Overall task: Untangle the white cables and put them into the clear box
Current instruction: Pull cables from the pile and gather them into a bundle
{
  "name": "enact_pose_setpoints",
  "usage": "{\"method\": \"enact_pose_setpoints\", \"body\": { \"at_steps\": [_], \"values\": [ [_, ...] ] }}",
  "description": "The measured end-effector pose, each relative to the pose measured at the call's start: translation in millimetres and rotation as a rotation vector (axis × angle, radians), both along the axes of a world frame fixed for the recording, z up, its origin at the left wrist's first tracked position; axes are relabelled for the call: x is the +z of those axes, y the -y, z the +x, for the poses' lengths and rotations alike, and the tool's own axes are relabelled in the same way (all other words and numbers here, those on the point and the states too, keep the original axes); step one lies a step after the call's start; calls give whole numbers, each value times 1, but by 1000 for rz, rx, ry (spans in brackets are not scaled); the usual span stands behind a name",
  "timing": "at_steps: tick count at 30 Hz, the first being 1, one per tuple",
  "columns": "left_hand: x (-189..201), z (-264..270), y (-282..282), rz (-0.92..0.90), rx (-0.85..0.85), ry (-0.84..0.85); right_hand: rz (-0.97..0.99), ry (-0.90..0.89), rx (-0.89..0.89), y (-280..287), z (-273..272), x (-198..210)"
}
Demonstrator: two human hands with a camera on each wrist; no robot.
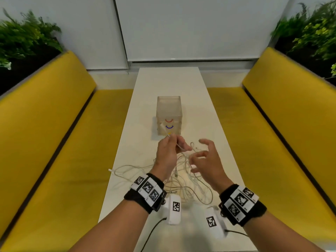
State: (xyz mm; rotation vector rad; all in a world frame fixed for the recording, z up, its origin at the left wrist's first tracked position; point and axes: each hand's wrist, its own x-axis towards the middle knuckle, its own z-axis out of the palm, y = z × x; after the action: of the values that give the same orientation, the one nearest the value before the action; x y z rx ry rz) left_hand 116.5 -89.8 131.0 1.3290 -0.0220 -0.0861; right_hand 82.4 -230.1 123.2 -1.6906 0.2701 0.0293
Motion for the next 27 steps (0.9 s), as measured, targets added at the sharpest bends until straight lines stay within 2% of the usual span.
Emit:
{"method": "enact_pose_setpoints", "body": {
  "at_steps": [2,3,6,11,14,19,21,24,27],
  "values": [
    [10,1,4,-99,50,-24,-409,143,158,-5,0,-9],
    [13,1,6,-144,63,-38,-516,190,233,-8,1,-12],
    [20,3,8,-275,84,-91,-576,196,316,-13,3,-24],
    [32,11,-13,-279,229,-3,-673,269,242,-13,1,-38],
    [52,20,-41,-279,306,79,-677,217,218,-3,1,-50],
    [88,22,-73,-322,415,164,-785,115,340,20,5,-82],
    [95,20,-77,-320,432,203,-752,68,341,25,9,-85],
    [90,18,-77,-144,382,243,-548,56,238,30,13,-64],
    [72,17,-65,246,212,230,-365,212,148,23,18,-15]
  ]
}}
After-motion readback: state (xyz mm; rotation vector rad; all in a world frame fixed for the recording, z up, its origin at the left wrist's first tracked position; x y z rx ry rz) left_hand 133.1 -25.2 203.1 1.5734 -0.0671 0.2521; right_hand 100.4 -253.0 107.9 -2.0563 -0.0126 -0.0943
